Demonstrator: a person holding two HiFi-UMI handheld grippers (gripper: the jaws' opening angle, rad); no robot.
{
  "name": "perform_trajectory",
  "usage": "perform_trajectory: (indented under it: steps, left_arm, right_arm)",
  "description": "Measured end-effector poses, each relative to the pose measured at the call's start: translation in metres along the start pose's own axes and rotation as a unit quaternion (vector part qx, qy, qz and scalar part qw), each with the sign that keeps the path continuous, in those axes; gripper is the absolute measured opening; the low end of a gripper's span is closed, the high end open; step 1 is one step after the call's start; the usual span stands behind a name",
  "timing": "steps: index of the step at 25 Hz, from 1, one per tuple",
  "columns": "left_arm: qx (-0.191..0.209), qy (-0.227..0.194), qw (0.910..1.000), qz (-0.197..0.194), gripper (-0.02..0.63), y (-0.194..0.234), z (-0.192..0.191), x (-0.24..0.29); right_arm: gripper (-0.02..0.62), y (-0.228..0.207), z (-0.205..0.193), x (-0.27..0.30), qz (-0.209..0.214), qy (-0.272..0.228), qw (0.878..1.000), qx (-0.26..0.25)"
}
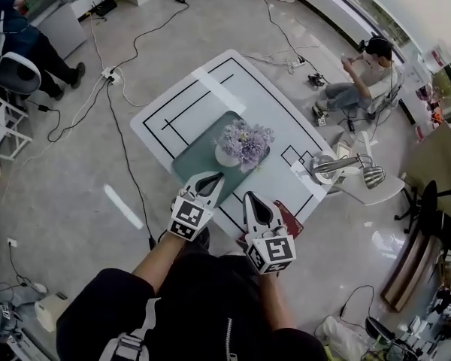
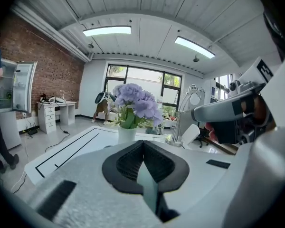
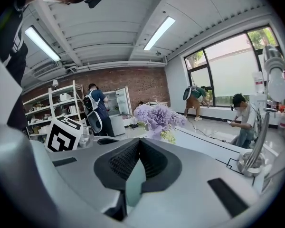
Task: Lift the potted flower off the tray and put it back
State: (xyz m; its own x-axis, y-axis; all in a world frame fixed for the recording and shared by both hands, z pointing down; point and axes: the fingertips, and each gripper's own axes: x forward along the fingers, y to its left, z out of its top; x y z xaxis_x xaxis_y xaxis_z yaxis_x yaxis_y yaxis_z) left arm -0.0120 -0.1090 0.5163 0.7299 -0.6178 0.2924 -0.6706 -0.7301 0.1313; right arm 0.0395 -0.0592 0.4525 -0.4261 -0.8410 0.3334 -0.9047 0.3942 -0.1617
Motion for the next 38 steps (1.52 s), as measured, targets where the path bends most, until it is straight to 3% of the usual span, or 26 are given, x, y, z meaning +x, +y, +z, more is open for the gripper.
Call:
perform_trajectory:
  steps: [17, 19, 23, 27, 32, 38]
  left_arm:
    - [0.025, -0.023, 0.9994, 0.002, 0.010, 0.021, -0.006, 0.025]
    - [0.028, -0.025, 0.9993, -0.001, 0.050, 0.024, -0.007, 0.029]
    - [0.041, -0.019, 0.9989, -0.015, 0.217, 0.027, -0.017, 0.046]
    - [0.063, -0.053, 0.9962, -0.028, 0.331, 0.030, -0.014, 0.060]
    - [0.071, -0.082, 0.9932, -0.043, 0.392, 0.029, -0.001, 0.083]
    - [0.071, -0.090, 0.9917, -0.058, 0.394, 0.026, 0.009, 0.109]
  right_arm:
    - [0.008, -0.009, -0.002, 0.008, -0.011, -0.005, 1.000, -0.012]
    - [0.008, -0.009, -0.010, 0.015, -0.011, -0.004, 1.000, -0.007]
    - [0.008, -0.010, -0.038, 0.031, -0.004, 0.019, 1.000, 0.012]
    - [0.008, -0.008, -0.062, 0.035, -0.002, 0.048, 0.999, 0.018]
    - [0.008, -0.012, -0.072, 0.029, -0.006, 0.065, 0.998, 0.022]
    - [0.008, -0.022, -0.076, 0.020, -0.021, 0.077, 0.996, 0.028]
